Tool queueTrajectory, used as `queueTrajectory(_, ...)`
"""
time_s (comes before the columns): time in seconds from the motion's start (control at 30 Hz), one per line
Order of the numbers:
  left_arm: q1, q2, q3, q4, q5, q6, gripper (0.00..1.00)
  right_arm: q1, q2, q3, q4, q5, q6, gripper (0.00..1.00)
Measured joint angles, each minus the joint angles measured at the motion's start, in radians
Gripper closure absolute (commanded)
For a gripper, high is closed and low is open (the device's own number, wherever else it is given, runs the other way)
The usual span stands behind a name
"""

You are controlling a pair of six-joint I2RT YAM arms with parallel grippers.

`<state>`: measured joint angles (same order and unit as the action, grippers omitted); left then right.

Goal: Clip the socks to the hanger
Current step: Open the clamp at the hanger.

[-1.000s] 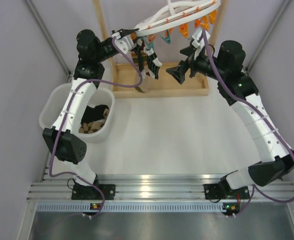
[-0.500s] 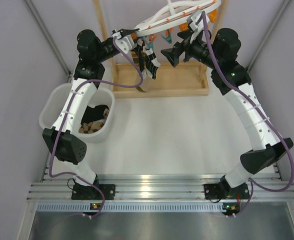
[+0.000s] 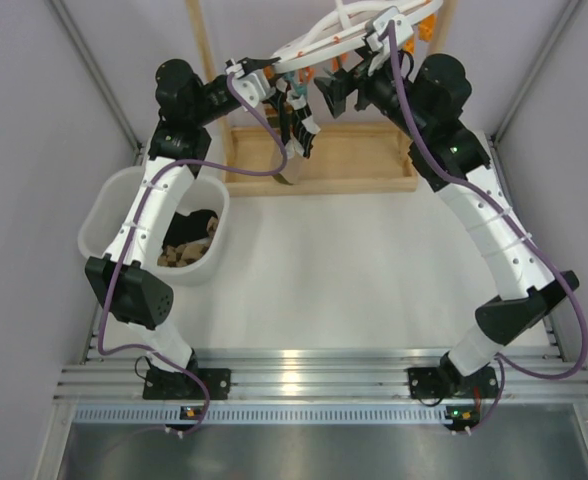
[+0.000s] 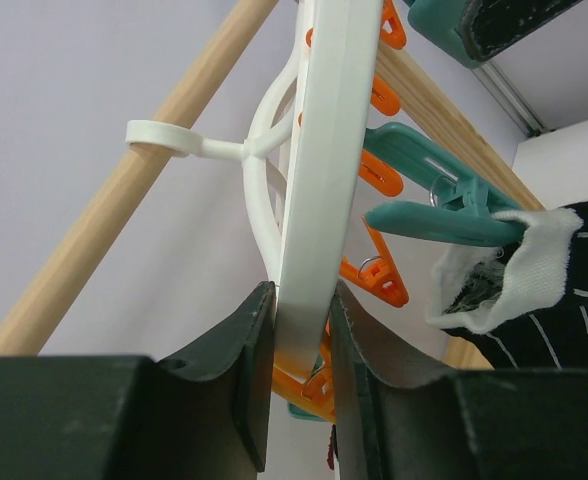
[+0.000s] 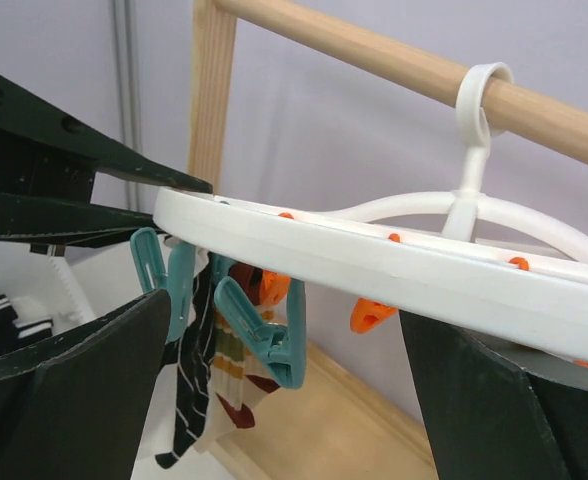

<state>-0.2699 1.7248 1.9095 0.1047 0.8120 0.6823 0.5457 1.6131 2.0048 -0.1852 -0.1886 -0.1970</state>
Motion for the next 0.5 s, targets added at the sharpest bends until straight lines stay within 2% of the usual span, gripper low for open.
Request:
queueTrajectory(0.27,-0.004,-0.002,0.000,0.001,-0.005,-0.004,0.93,0.029,0.027,0.033,0.004,0.131,-0.038,0.05)
queueTrajectory(0.5,-0.005,-0.002,0.000,0.003,-0.007,-0.014,0.93,0.051,0.030,0.008,0.065,0.203,-0.058,0.11)
